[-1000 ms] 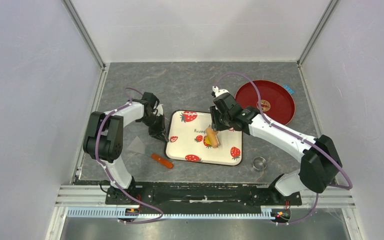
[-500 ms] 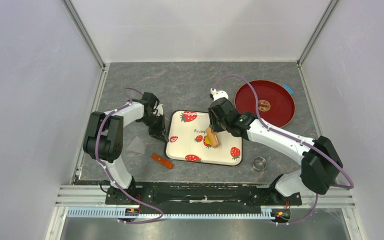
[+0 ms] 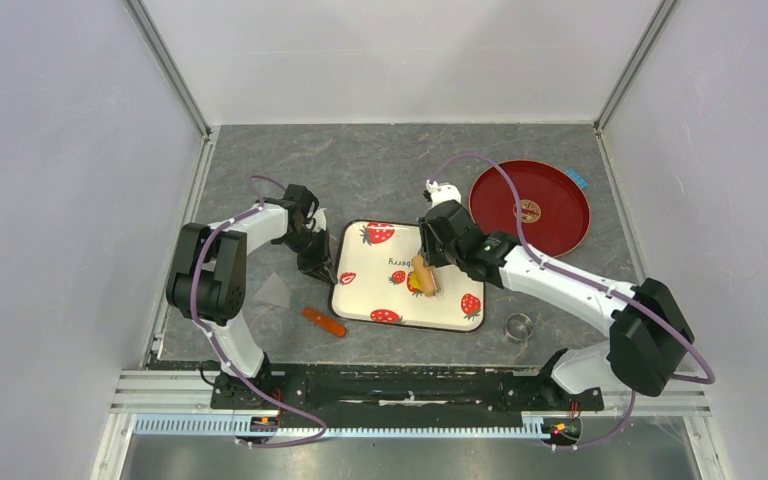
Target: Roll out the dumpling wrappers from the dough
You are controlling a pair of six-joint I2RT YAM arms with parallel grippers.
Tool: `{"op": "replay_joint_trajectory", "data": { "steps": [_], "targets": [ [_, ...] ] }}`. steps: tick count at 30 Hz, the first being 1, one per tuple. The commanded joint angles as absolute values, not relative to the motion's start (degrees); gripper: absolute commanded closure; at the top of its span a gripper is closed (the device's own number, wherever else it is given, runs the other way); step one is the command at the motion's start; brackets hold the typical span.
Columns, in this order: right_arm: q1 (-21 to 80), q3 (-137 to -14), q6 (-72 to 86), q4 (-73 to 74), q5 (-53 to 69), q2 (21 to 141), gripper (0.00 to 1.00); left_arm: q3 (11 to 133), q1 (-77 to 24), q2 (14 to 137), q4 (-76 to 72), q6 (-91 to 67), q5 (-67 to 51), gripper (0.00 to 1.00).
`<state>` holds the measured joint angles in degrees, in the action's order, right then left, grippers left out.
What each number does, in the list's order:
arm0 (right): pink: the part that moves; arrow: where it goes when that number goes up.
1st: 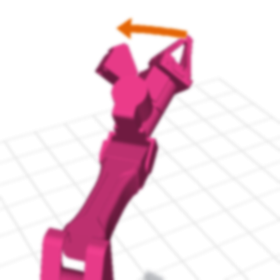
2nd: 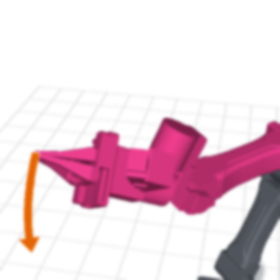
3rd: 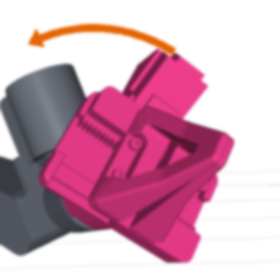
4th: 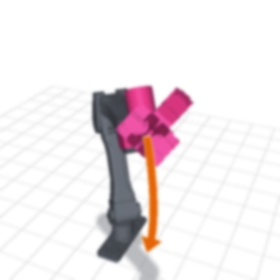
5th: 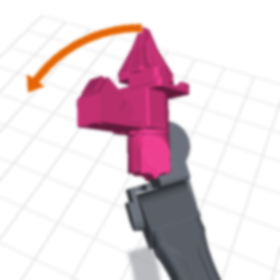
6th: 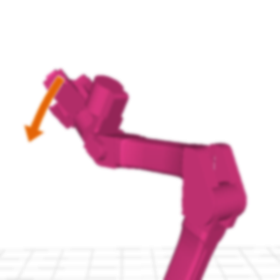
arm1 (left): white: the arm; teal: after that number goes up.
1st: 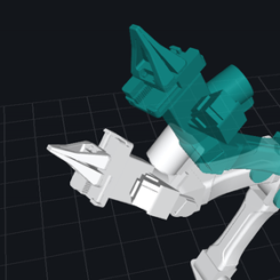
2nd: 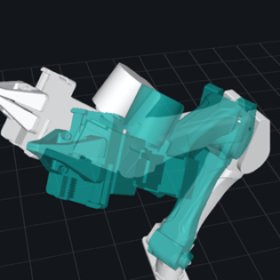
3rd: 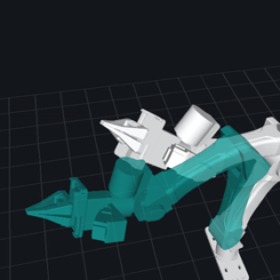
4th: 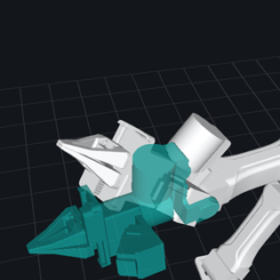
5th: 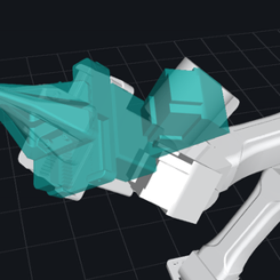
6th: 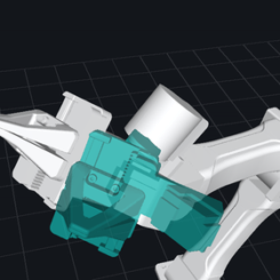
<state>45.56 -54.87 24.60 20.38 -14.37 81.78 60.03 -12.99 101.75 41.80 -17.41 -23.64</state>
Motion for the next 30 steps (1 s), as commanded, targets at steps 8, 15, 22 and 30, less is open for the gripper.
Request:
{"op": "replay_joint_trajectory", "data": {
  "steps": [8,15,22,30],
  "targets": [
    [47.77,-45.29,27.87,36.36,-3.29,87.47,1.00,59.59,-13.63,104.00,39.71,-15.90,-20.49,0.98],
    [48.08,-43.95,28.12,34.78,-1.62,87.31,1.00,59.59,-13.71,104.02,39.73,-15.91,-20.46,0.98],
    [48.42,-43.27,28.57,33.51,-0.49,87.14,1.00,59.59,-13.67,103.97,39.72,-15.91,-20.53,0.98],
    [48.78,-43.45,29.30,32.62,-0.17,87.12,1.00,59.59,-13.71,104.07,39.75,-15.99,-20.59,0.98]
  ]
}}
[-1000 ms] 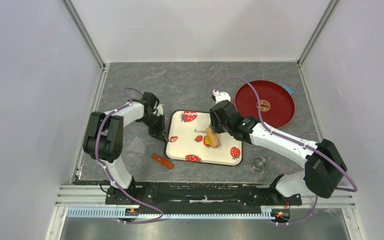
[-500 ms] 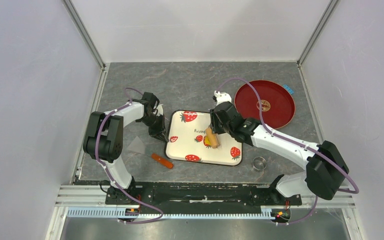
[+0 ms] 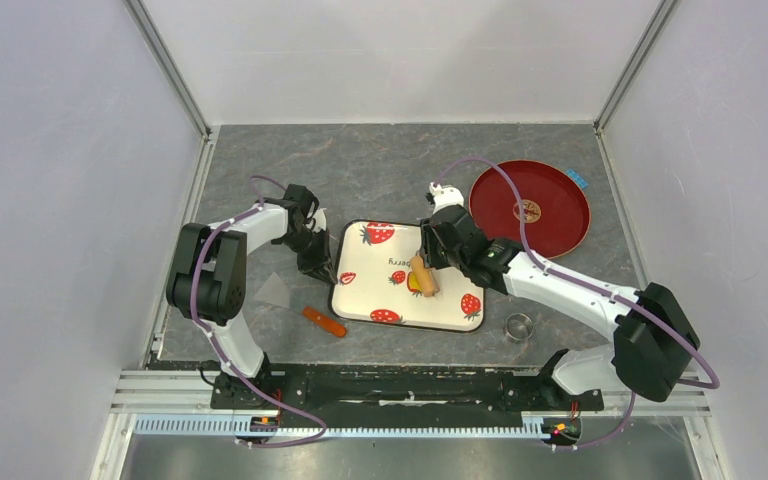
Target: Roll out the dumpling wrappers from the dough
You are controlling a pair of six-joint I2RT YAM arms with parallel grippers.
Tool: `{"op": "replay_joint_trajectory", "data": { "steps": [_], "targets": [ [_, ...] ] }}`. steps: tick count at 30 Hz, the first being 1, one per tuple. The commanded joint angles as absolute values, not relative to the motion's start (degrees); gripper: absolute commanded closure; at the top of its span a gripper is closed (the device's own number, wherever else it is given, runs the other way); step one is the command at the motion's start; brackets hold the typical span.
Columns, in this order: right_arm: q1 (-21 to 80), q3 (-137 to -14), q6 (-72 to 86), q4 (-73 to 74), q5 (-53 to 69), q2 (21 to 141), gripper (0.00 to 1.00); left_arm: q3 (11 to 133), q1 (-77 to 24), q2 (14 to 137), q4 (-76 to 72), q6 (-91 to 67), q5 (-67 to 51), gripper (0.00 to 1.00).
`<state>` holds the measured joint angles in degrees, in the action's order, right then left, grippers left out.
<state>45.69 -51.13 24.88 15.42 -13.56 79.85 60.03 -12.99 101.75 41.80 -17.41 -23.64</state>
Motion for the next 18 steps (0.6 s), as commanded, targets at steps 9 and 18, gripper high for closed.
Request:
{"op": "replay_joint_trajectory", "data": {
  "steps": [9,18],
  "targets": [
    [49.46,-45.33,29.80,32.11,1.49,87.64,1.00,59.59,-13.71,104.14,39.73,-15.94,-20.60,0.98],
    [50.35,-45.44,30.21,30.99,2.45,88.41,1.00,59.59,-13.71,104.15,39.73,-15.99,-20.65,0.98]
  ]
}}
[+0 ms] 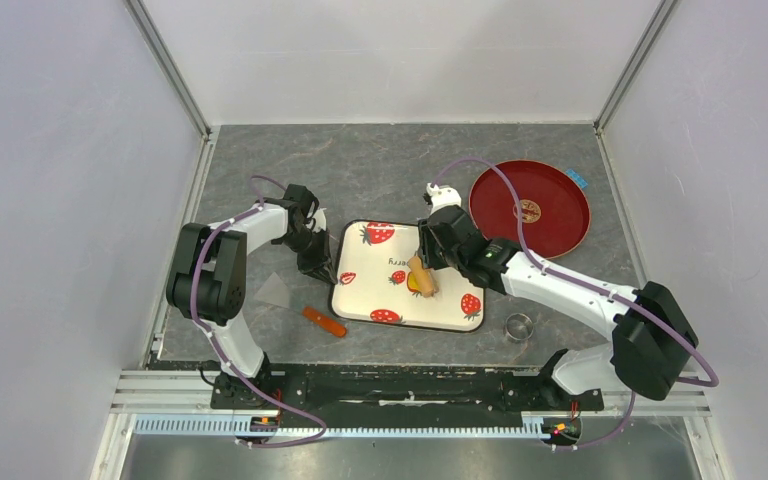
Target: Roll out the dumpling wrappers from the dough
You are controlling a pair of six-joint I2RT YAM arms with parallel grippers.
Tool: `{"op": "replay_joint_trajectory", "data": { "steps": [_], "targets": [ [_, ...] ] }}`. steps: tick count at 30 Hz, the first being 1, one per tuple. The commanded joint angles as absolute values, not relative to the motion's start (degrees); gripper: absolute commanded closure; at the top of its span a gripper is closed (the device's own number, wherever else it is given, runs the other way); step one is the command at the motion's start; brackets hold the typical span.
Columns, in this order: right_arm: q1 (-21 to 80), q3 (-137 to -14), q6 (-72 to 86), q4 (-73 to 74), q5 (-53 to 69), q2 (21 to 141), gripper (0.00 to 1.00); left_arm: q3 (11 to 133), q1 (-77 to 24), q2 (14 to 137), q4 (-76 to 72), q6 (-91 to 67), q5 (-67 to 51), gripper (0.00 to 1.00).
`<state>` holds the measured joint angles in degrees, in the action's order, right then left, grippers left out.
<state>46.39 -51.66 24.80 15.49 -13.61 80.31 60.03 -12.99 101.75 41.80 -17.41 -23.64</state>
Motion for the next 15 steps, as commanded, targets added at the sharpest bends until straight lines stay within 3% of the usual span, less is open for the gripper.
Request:
{"op": "replay_joint_trajectory", "data": {
  "steps": [1,15],
  "targets": [
    [50.35,-45.44,30.23,30.95,2.53,88.51,1.00,59.59,-13.71,104.15,39.73,-15.99,-20.70,0.98],
    [51.08,-44.42,30.82,28.92,4.29,88.75,1.00,59.59,-13.71,104.08,39.70,-15.97,-20.65,0.98]
  ]
}}
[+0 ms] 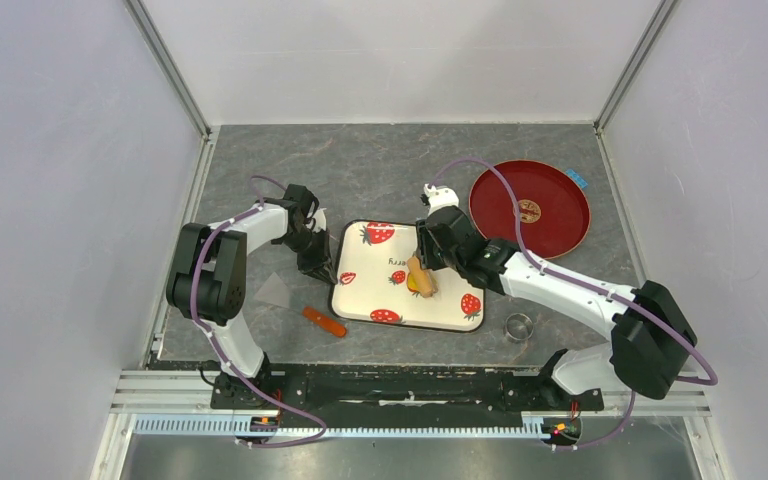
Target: Roll out the dumpling wrappers from the dough
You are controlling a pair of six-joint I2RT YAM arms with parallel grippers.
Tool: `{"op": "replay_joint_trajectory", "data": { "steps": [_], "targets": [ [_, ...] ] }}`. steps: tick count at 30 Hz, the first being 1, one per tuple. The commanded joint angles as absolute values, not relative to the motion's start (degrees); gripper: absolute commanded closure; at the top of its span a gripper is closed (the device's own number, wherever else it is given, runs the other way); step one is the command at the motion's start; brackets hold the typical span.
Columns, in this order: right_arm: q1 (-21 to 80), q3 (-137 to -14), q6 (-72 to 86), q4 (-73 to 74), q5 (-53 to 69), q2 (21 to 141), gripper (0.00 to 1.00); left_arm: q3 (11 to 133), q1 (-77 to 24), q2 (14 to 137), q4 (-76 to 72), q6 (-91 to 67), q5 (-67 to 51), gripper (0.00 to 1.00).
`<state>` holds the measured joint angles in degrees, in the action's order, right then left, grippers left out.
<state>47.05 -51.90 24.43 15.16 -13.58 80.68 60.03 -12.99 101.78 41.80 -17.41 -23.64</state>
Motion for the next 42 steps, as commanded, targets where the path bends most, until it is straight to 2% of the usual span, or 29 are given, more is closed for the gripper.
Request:
{"op": "replay_joint_trajectory", "data": {
  "steps": [1,42],
  "targets": [
    [51.08,-44.27,31.10,28.70,4.27,88.67,1.00,59.59,-13.71,104.06,39.73,-16.00,-20.70,0.98],
    [51.24,-41.11,32.17,27.20,3.27,86.48,1.00,59.59,-13.88,103.96,39.72,-15.62,-21.27,0.98]
  ]
}}
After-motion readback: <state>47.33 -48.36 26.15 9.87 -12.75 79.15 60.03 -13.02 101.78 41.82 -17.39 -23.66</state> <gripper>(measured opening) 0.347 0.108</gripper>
